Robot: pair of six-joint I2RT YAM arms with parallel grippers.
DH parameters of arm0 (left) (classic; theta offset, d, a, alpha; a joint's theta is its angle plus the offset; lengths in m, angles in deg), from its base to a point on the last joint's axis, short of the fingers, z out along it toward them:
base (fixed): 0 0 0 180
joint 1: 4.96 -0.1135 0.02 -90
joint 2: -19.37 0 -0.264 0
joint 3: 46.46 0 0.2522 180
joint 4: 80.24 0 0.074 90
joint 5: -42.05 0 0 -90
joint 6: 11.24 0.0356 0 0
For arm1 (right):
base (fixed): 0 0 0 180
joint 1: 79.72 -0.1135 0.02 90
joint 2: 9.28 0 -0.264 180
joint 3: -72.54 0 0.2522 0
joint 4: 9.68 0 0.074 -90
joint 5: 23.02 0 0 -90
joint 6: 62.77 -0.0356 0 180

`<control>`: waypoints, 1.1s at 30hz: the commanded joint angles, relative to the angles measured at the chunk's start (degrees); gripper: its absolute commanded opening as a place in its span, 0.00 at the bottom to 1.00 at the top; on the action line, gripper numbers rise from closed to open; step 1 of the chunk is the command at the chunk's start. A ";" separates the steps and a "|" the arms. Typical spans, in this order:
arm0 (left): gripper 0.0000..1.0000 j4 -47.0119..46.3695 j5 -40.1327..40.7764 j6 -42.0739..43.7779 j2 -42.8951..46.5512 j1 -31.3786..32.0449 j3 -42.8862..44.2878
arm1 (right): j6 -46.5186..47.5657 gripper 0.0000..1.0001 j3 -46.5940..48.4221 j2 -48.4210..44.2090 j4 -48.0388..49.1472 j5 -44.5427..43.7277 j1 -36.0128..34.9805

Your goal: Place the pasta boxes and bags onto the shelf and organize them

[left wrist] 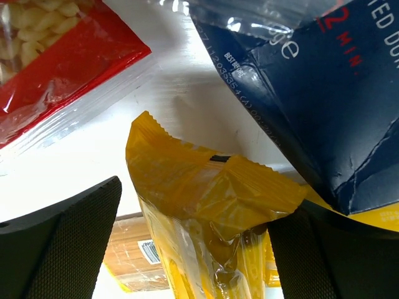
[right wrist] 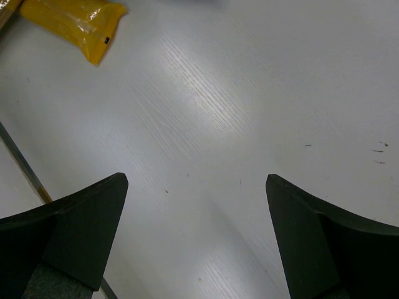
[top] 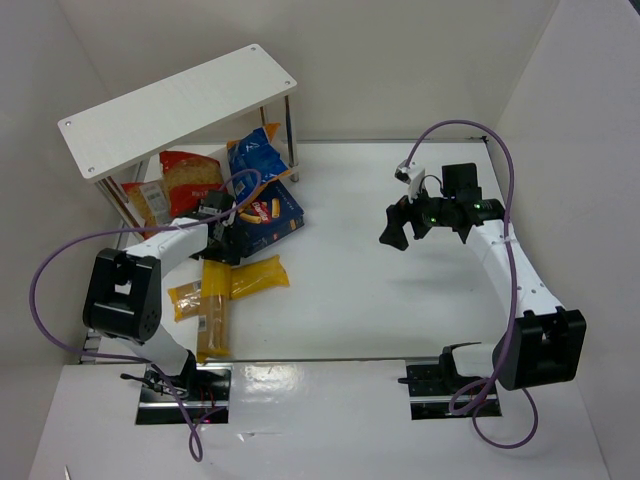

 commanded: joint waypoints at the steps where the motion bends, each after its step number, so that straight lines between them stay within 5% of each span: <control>1: 0.97 0.87 0.08 -0.37 -0.19 -0.48 2.38 | 0.85 1.00 -0.18 -1.77 2.23 1.16 -0.27; 10: 0.90 1.39 -1.86 0.77 -2.04 -0.48 2.90 | 1.38 1.00 -0.18 -1.77 2.23 1.16 -0.27; 13: 0.78 1.92 -2.99 1.38 -2.65 -0.48 3.52 | 1.38 1.00 -0.18 -2.29 2.23 1.16 -0.27; 14: 0.54 1.92 -4.74 2.00 -2.65 -0.48 4.04 | 1.38 1.00 -0.18 -2.30 2.23 1.16 -0.27; 15: 0.01 1.92 -4.76 2.96 -2.65 -0.48 4.05 | 1.38 1.00 -0.78 -2.30 2.23 1.16 -0.27; 27: 0.00 3.24 -21.96 12.55 19.74 -1.79 7.21 | 1.38 1.00 -1.85 -5.02 3.54 -0.07 -0.27; 33: 0.00 4.29 -29.62 11.32 23.88 -4.69 8.53 | 0.85 1.00 -2.99 -6.26 4.69 -1.30 -0.27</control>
